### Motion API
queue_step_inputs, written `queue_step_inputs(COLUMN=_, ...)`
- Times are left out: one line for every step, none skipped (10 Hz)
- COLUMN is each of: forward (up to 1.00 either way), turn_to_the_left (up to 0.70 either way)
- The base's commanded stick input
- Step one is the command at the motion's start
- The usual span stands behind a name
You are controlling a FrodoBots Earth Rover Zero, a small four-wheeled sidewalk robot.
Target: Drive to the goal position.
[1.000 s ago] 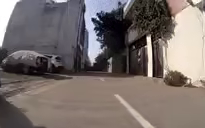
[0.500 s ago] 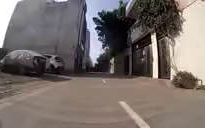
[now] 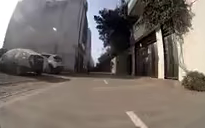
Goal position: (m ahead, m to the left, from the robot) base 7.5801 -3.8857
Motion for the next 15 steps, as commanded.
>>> queue_step_inputs(forward=1.00, turn_to_the_left=0.00)
queue_step_inputs(forward=1.00, turn_to_the_left=0.00)
queue_step_inputs(forward=1.00, turn_to_the_left=0.00)
queue_step_inputs(forward=1.00, turn_to_the_left=0.00)
queue_step_inputs(forward=1.00, turn_to_the_left=0.00)
queue_step_inputs(forward=1.00, turn_to_the_left=0.00)
queue_step_inputs(forward=1.00, turn_to_the_left=0.00)
queue_step_inputs(forward=1.00, turn_to_the_left=0.00)
queue_step_inputs(forward=1.00, turn_to_the_left=0.00)
queue_step_inputs(forward=1.00, turn_to_the_left=0.00)
queue_step_inputs(forward=1.00, turn_to_the_left=0.00)
queue_step_inputs(forward=1.00, turn_to_the_left=0.00)
queue_step_inputs(forward=1.00, turn_to_the_left=0.00)
queue_step_inputs(forward=1.00, turn_to_the_left=0.00)
queue_step_inputs(forward=1.00, turn_to_the_left=0.00)
